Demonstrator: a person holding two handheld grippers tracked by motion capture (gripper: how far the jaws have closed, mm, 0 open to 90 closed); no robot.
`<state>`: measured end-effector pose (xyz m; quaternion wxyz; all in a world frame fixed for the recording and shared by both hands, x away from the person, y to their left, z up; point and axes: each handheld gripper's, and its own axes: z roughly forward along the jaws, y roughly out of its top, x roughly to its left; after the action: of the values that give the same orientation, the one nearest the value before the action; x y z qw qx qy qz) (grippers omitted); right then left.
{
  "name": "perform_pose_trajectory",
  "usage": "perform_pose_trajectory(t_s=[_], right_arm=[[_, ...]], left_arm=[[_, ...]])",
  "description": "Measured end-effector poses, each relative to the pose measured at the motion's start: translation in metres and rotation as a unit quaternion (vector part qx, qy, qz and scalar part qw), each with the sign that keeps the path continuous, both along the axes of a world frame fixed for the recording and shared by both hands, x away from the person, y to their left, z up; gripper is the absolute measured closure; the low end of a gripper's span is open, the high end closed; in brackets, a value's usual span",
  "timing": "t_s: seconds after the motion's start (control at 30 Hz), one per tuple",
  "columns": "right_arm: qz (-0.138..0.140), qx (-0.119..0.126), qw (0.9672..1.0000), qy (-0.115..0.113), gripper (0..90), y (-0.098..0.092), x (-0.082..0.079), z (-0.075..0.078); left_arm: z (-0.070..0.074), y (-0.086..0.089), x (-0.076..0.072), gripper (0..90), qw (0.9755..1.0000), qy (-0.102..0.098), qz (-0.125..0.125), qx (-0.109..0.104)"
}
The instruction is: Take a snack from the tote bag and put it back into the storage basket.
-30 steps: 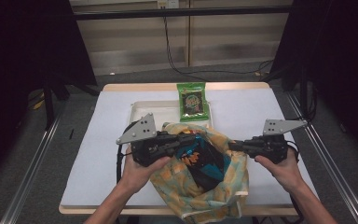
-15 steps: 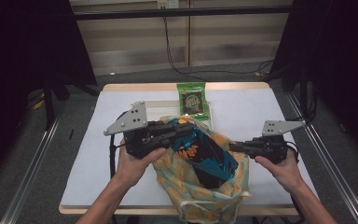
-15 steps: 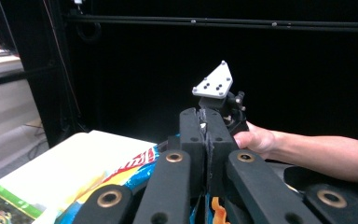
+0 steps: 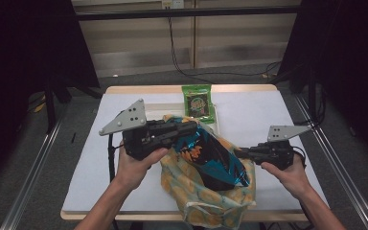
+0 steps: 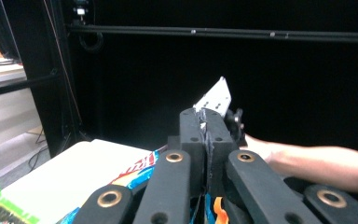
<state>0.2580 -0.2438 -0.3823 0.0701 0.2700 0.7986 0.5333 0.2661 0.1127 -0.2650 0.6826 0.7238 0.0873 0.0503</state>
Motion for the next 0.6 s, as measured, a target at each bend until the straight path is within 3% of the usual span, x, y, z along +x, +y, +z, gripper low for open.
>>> perform_pose_trajectory(t_s=[0.03, 0.3, 0.4, 0.6], right_arm=[[0.001, -0.008, 1.0000, -0.003, 89.8, 0.002, -0.001, 0.001], [0.003, -0.002, 1.0000, -0.003, 89.7, 0.002, 0.000, -0.001], [0.005, -0.004, 1.0000, -0.001, 89.5, 0.004, 0.001, -0.002], [0.008, -0.006, 0.9999, 0.003, 89.0, 0.005, 0.002, -0.004]], left_arm=[[0.002, -0.001, 0.001, 89.1, 1.0000, -0.001, 0.003, 0.000], [0.015, -0.014, 0.004, 89.0, 0.9998, 0.003, -0.016, -0.009], [0.024, -0.020, 0.004, 89.0, 0.9993, 0.003, -0.029, -0.025], [0.044, -0.036, -0.001, 89.0, 0.9984, -0.019, -0.046, -0.028]])
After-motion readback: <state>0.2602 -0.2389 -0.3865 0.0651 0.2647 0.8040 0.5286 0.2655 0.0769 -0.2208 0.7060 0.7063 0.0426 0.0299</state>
